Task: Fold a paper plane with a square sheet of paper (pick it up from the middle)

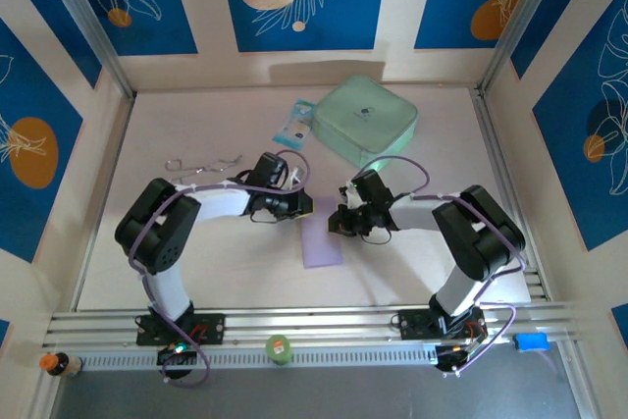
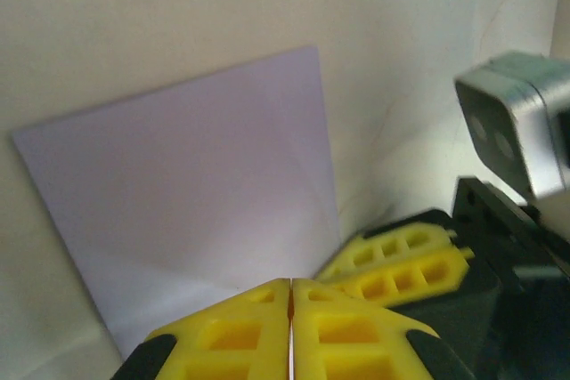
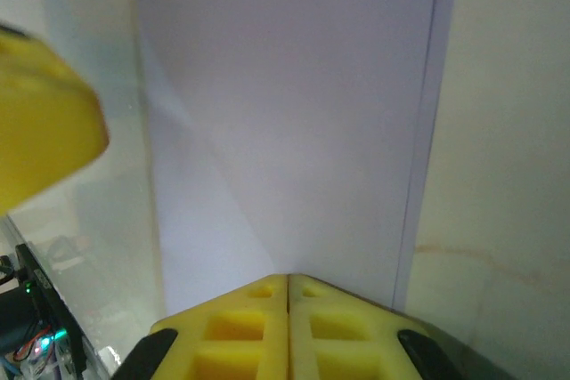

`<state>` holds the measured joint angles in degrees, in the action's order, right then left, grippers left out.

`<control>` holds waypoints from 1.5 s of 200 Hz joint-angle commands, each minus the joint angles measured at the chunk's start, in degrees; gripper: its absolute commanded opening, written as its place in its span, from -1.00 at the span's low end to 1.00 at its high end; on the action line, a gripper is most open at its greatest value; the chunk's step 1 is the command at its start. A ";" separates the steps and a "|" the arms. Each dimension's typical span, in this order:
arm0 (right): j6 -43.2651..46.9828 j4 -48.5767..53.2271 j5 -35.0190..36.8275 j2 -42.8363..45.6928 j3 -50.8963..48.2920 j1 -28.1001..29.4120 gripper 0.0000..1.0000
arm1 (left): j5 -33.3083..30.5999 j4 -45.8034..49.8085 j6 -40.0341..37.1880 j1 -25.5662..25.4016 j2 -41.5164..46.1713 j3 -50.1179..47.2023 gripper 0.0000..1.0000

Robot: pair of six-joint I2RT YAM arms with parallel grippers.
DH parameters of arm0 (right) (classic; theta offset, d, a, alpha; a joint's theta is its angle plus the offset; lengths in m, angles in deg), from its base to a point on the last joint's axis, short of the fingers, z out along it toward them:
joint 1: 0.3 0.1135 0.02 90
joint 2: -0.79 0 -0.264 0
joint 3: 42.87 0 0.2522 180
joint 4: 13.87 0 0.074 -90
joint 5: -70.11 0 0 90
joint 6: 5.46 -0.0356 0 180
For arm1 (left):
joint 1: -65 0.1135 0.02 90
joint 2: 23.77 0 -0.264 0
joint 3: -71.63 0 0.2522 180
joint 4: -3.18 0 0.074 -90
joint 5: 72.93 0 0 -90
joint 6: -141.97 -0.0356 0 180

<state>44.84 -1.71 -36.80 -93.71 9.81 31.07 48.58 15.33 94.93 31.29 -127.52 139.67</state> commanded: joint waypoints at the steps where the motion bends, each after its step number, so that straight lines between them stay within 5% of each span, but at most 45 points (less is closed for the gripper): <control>1: -1.96 4.68 -0.61 5.44 0.57 0.18 -0.73 | 1.37 0.54 -0.96 0.89 -2.81 1.99 -0.80; 95: -13.55 9.18 -4.03 20.15 -7.38 0.93 -0.10 | 1.73 -0.58 -0.77 2.80 -6.73 3.73 -0.80; 191: -17.16 13.76 1.12 18.22 -10.86 4.98 -0.01 | 2.14 -5.07 2.13 3.08 -8.47 -1.72 -0.81; 300: -17.65 1.62 -4.19 15.26 -11.32 4.75 -0.11 | 3.18 -4.55 2.24 3.04 -8.88 -1.21 -0.81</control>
<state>27.24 2.83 -38.83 -78.85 -1.27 35.97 51.53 8.56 97.07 34.15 -134.23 139.74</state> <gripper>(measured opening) 0.445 0.094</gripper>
